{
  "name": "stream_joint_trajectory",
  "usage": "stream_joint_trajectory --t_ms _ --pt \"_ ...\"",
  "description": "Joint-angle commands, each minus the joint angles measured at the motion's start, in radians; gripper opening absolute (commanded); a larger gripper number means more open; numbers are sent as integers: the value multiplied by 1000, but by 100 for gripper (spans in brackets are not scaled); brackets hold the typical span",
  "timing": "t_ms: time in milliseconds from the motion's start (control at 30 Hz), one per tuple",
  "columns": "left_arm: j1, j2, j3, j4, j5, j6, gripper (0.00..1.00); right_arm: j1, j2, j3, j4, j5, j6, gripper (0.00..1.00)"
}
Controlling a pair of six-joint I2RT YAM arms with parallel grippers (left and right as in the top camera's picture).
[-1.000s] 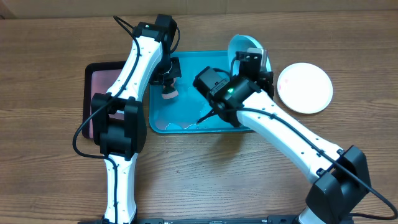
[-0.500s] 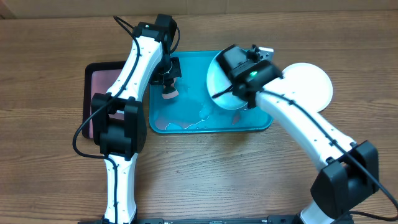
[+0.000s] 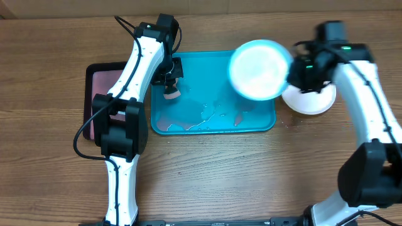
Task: Clean dirty plates on tray and stack at the side
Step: 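Lift the white plate with right gripper and stack it on the plates at right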
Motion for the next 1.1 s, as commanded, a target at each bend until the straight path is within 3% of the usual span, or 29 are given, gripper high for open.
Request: stream_joint_trajectory --t_ms 0,167,467,933,1000,1067 --pt "-5 11 -1 2 8 12 4 -126 -15 1 -5 -32 -31 4" --pt "-6 11 -1 3 8 12 4 -246 -15 1 -10 233 51 4" --pt "-9 11 -1 10 8 12 4 -261 26 -18 -27 346 106 4" --pt "-8 10 24 21 3 50 4 -254 139 -148 140 227 144 5" --pt "-6 10 74 -24 -12 51 4 -245 145 -148 159 174 114 11" --pt "-4 10 146 -80 -48 50 4 -231 145 -148 170 140 84 27"
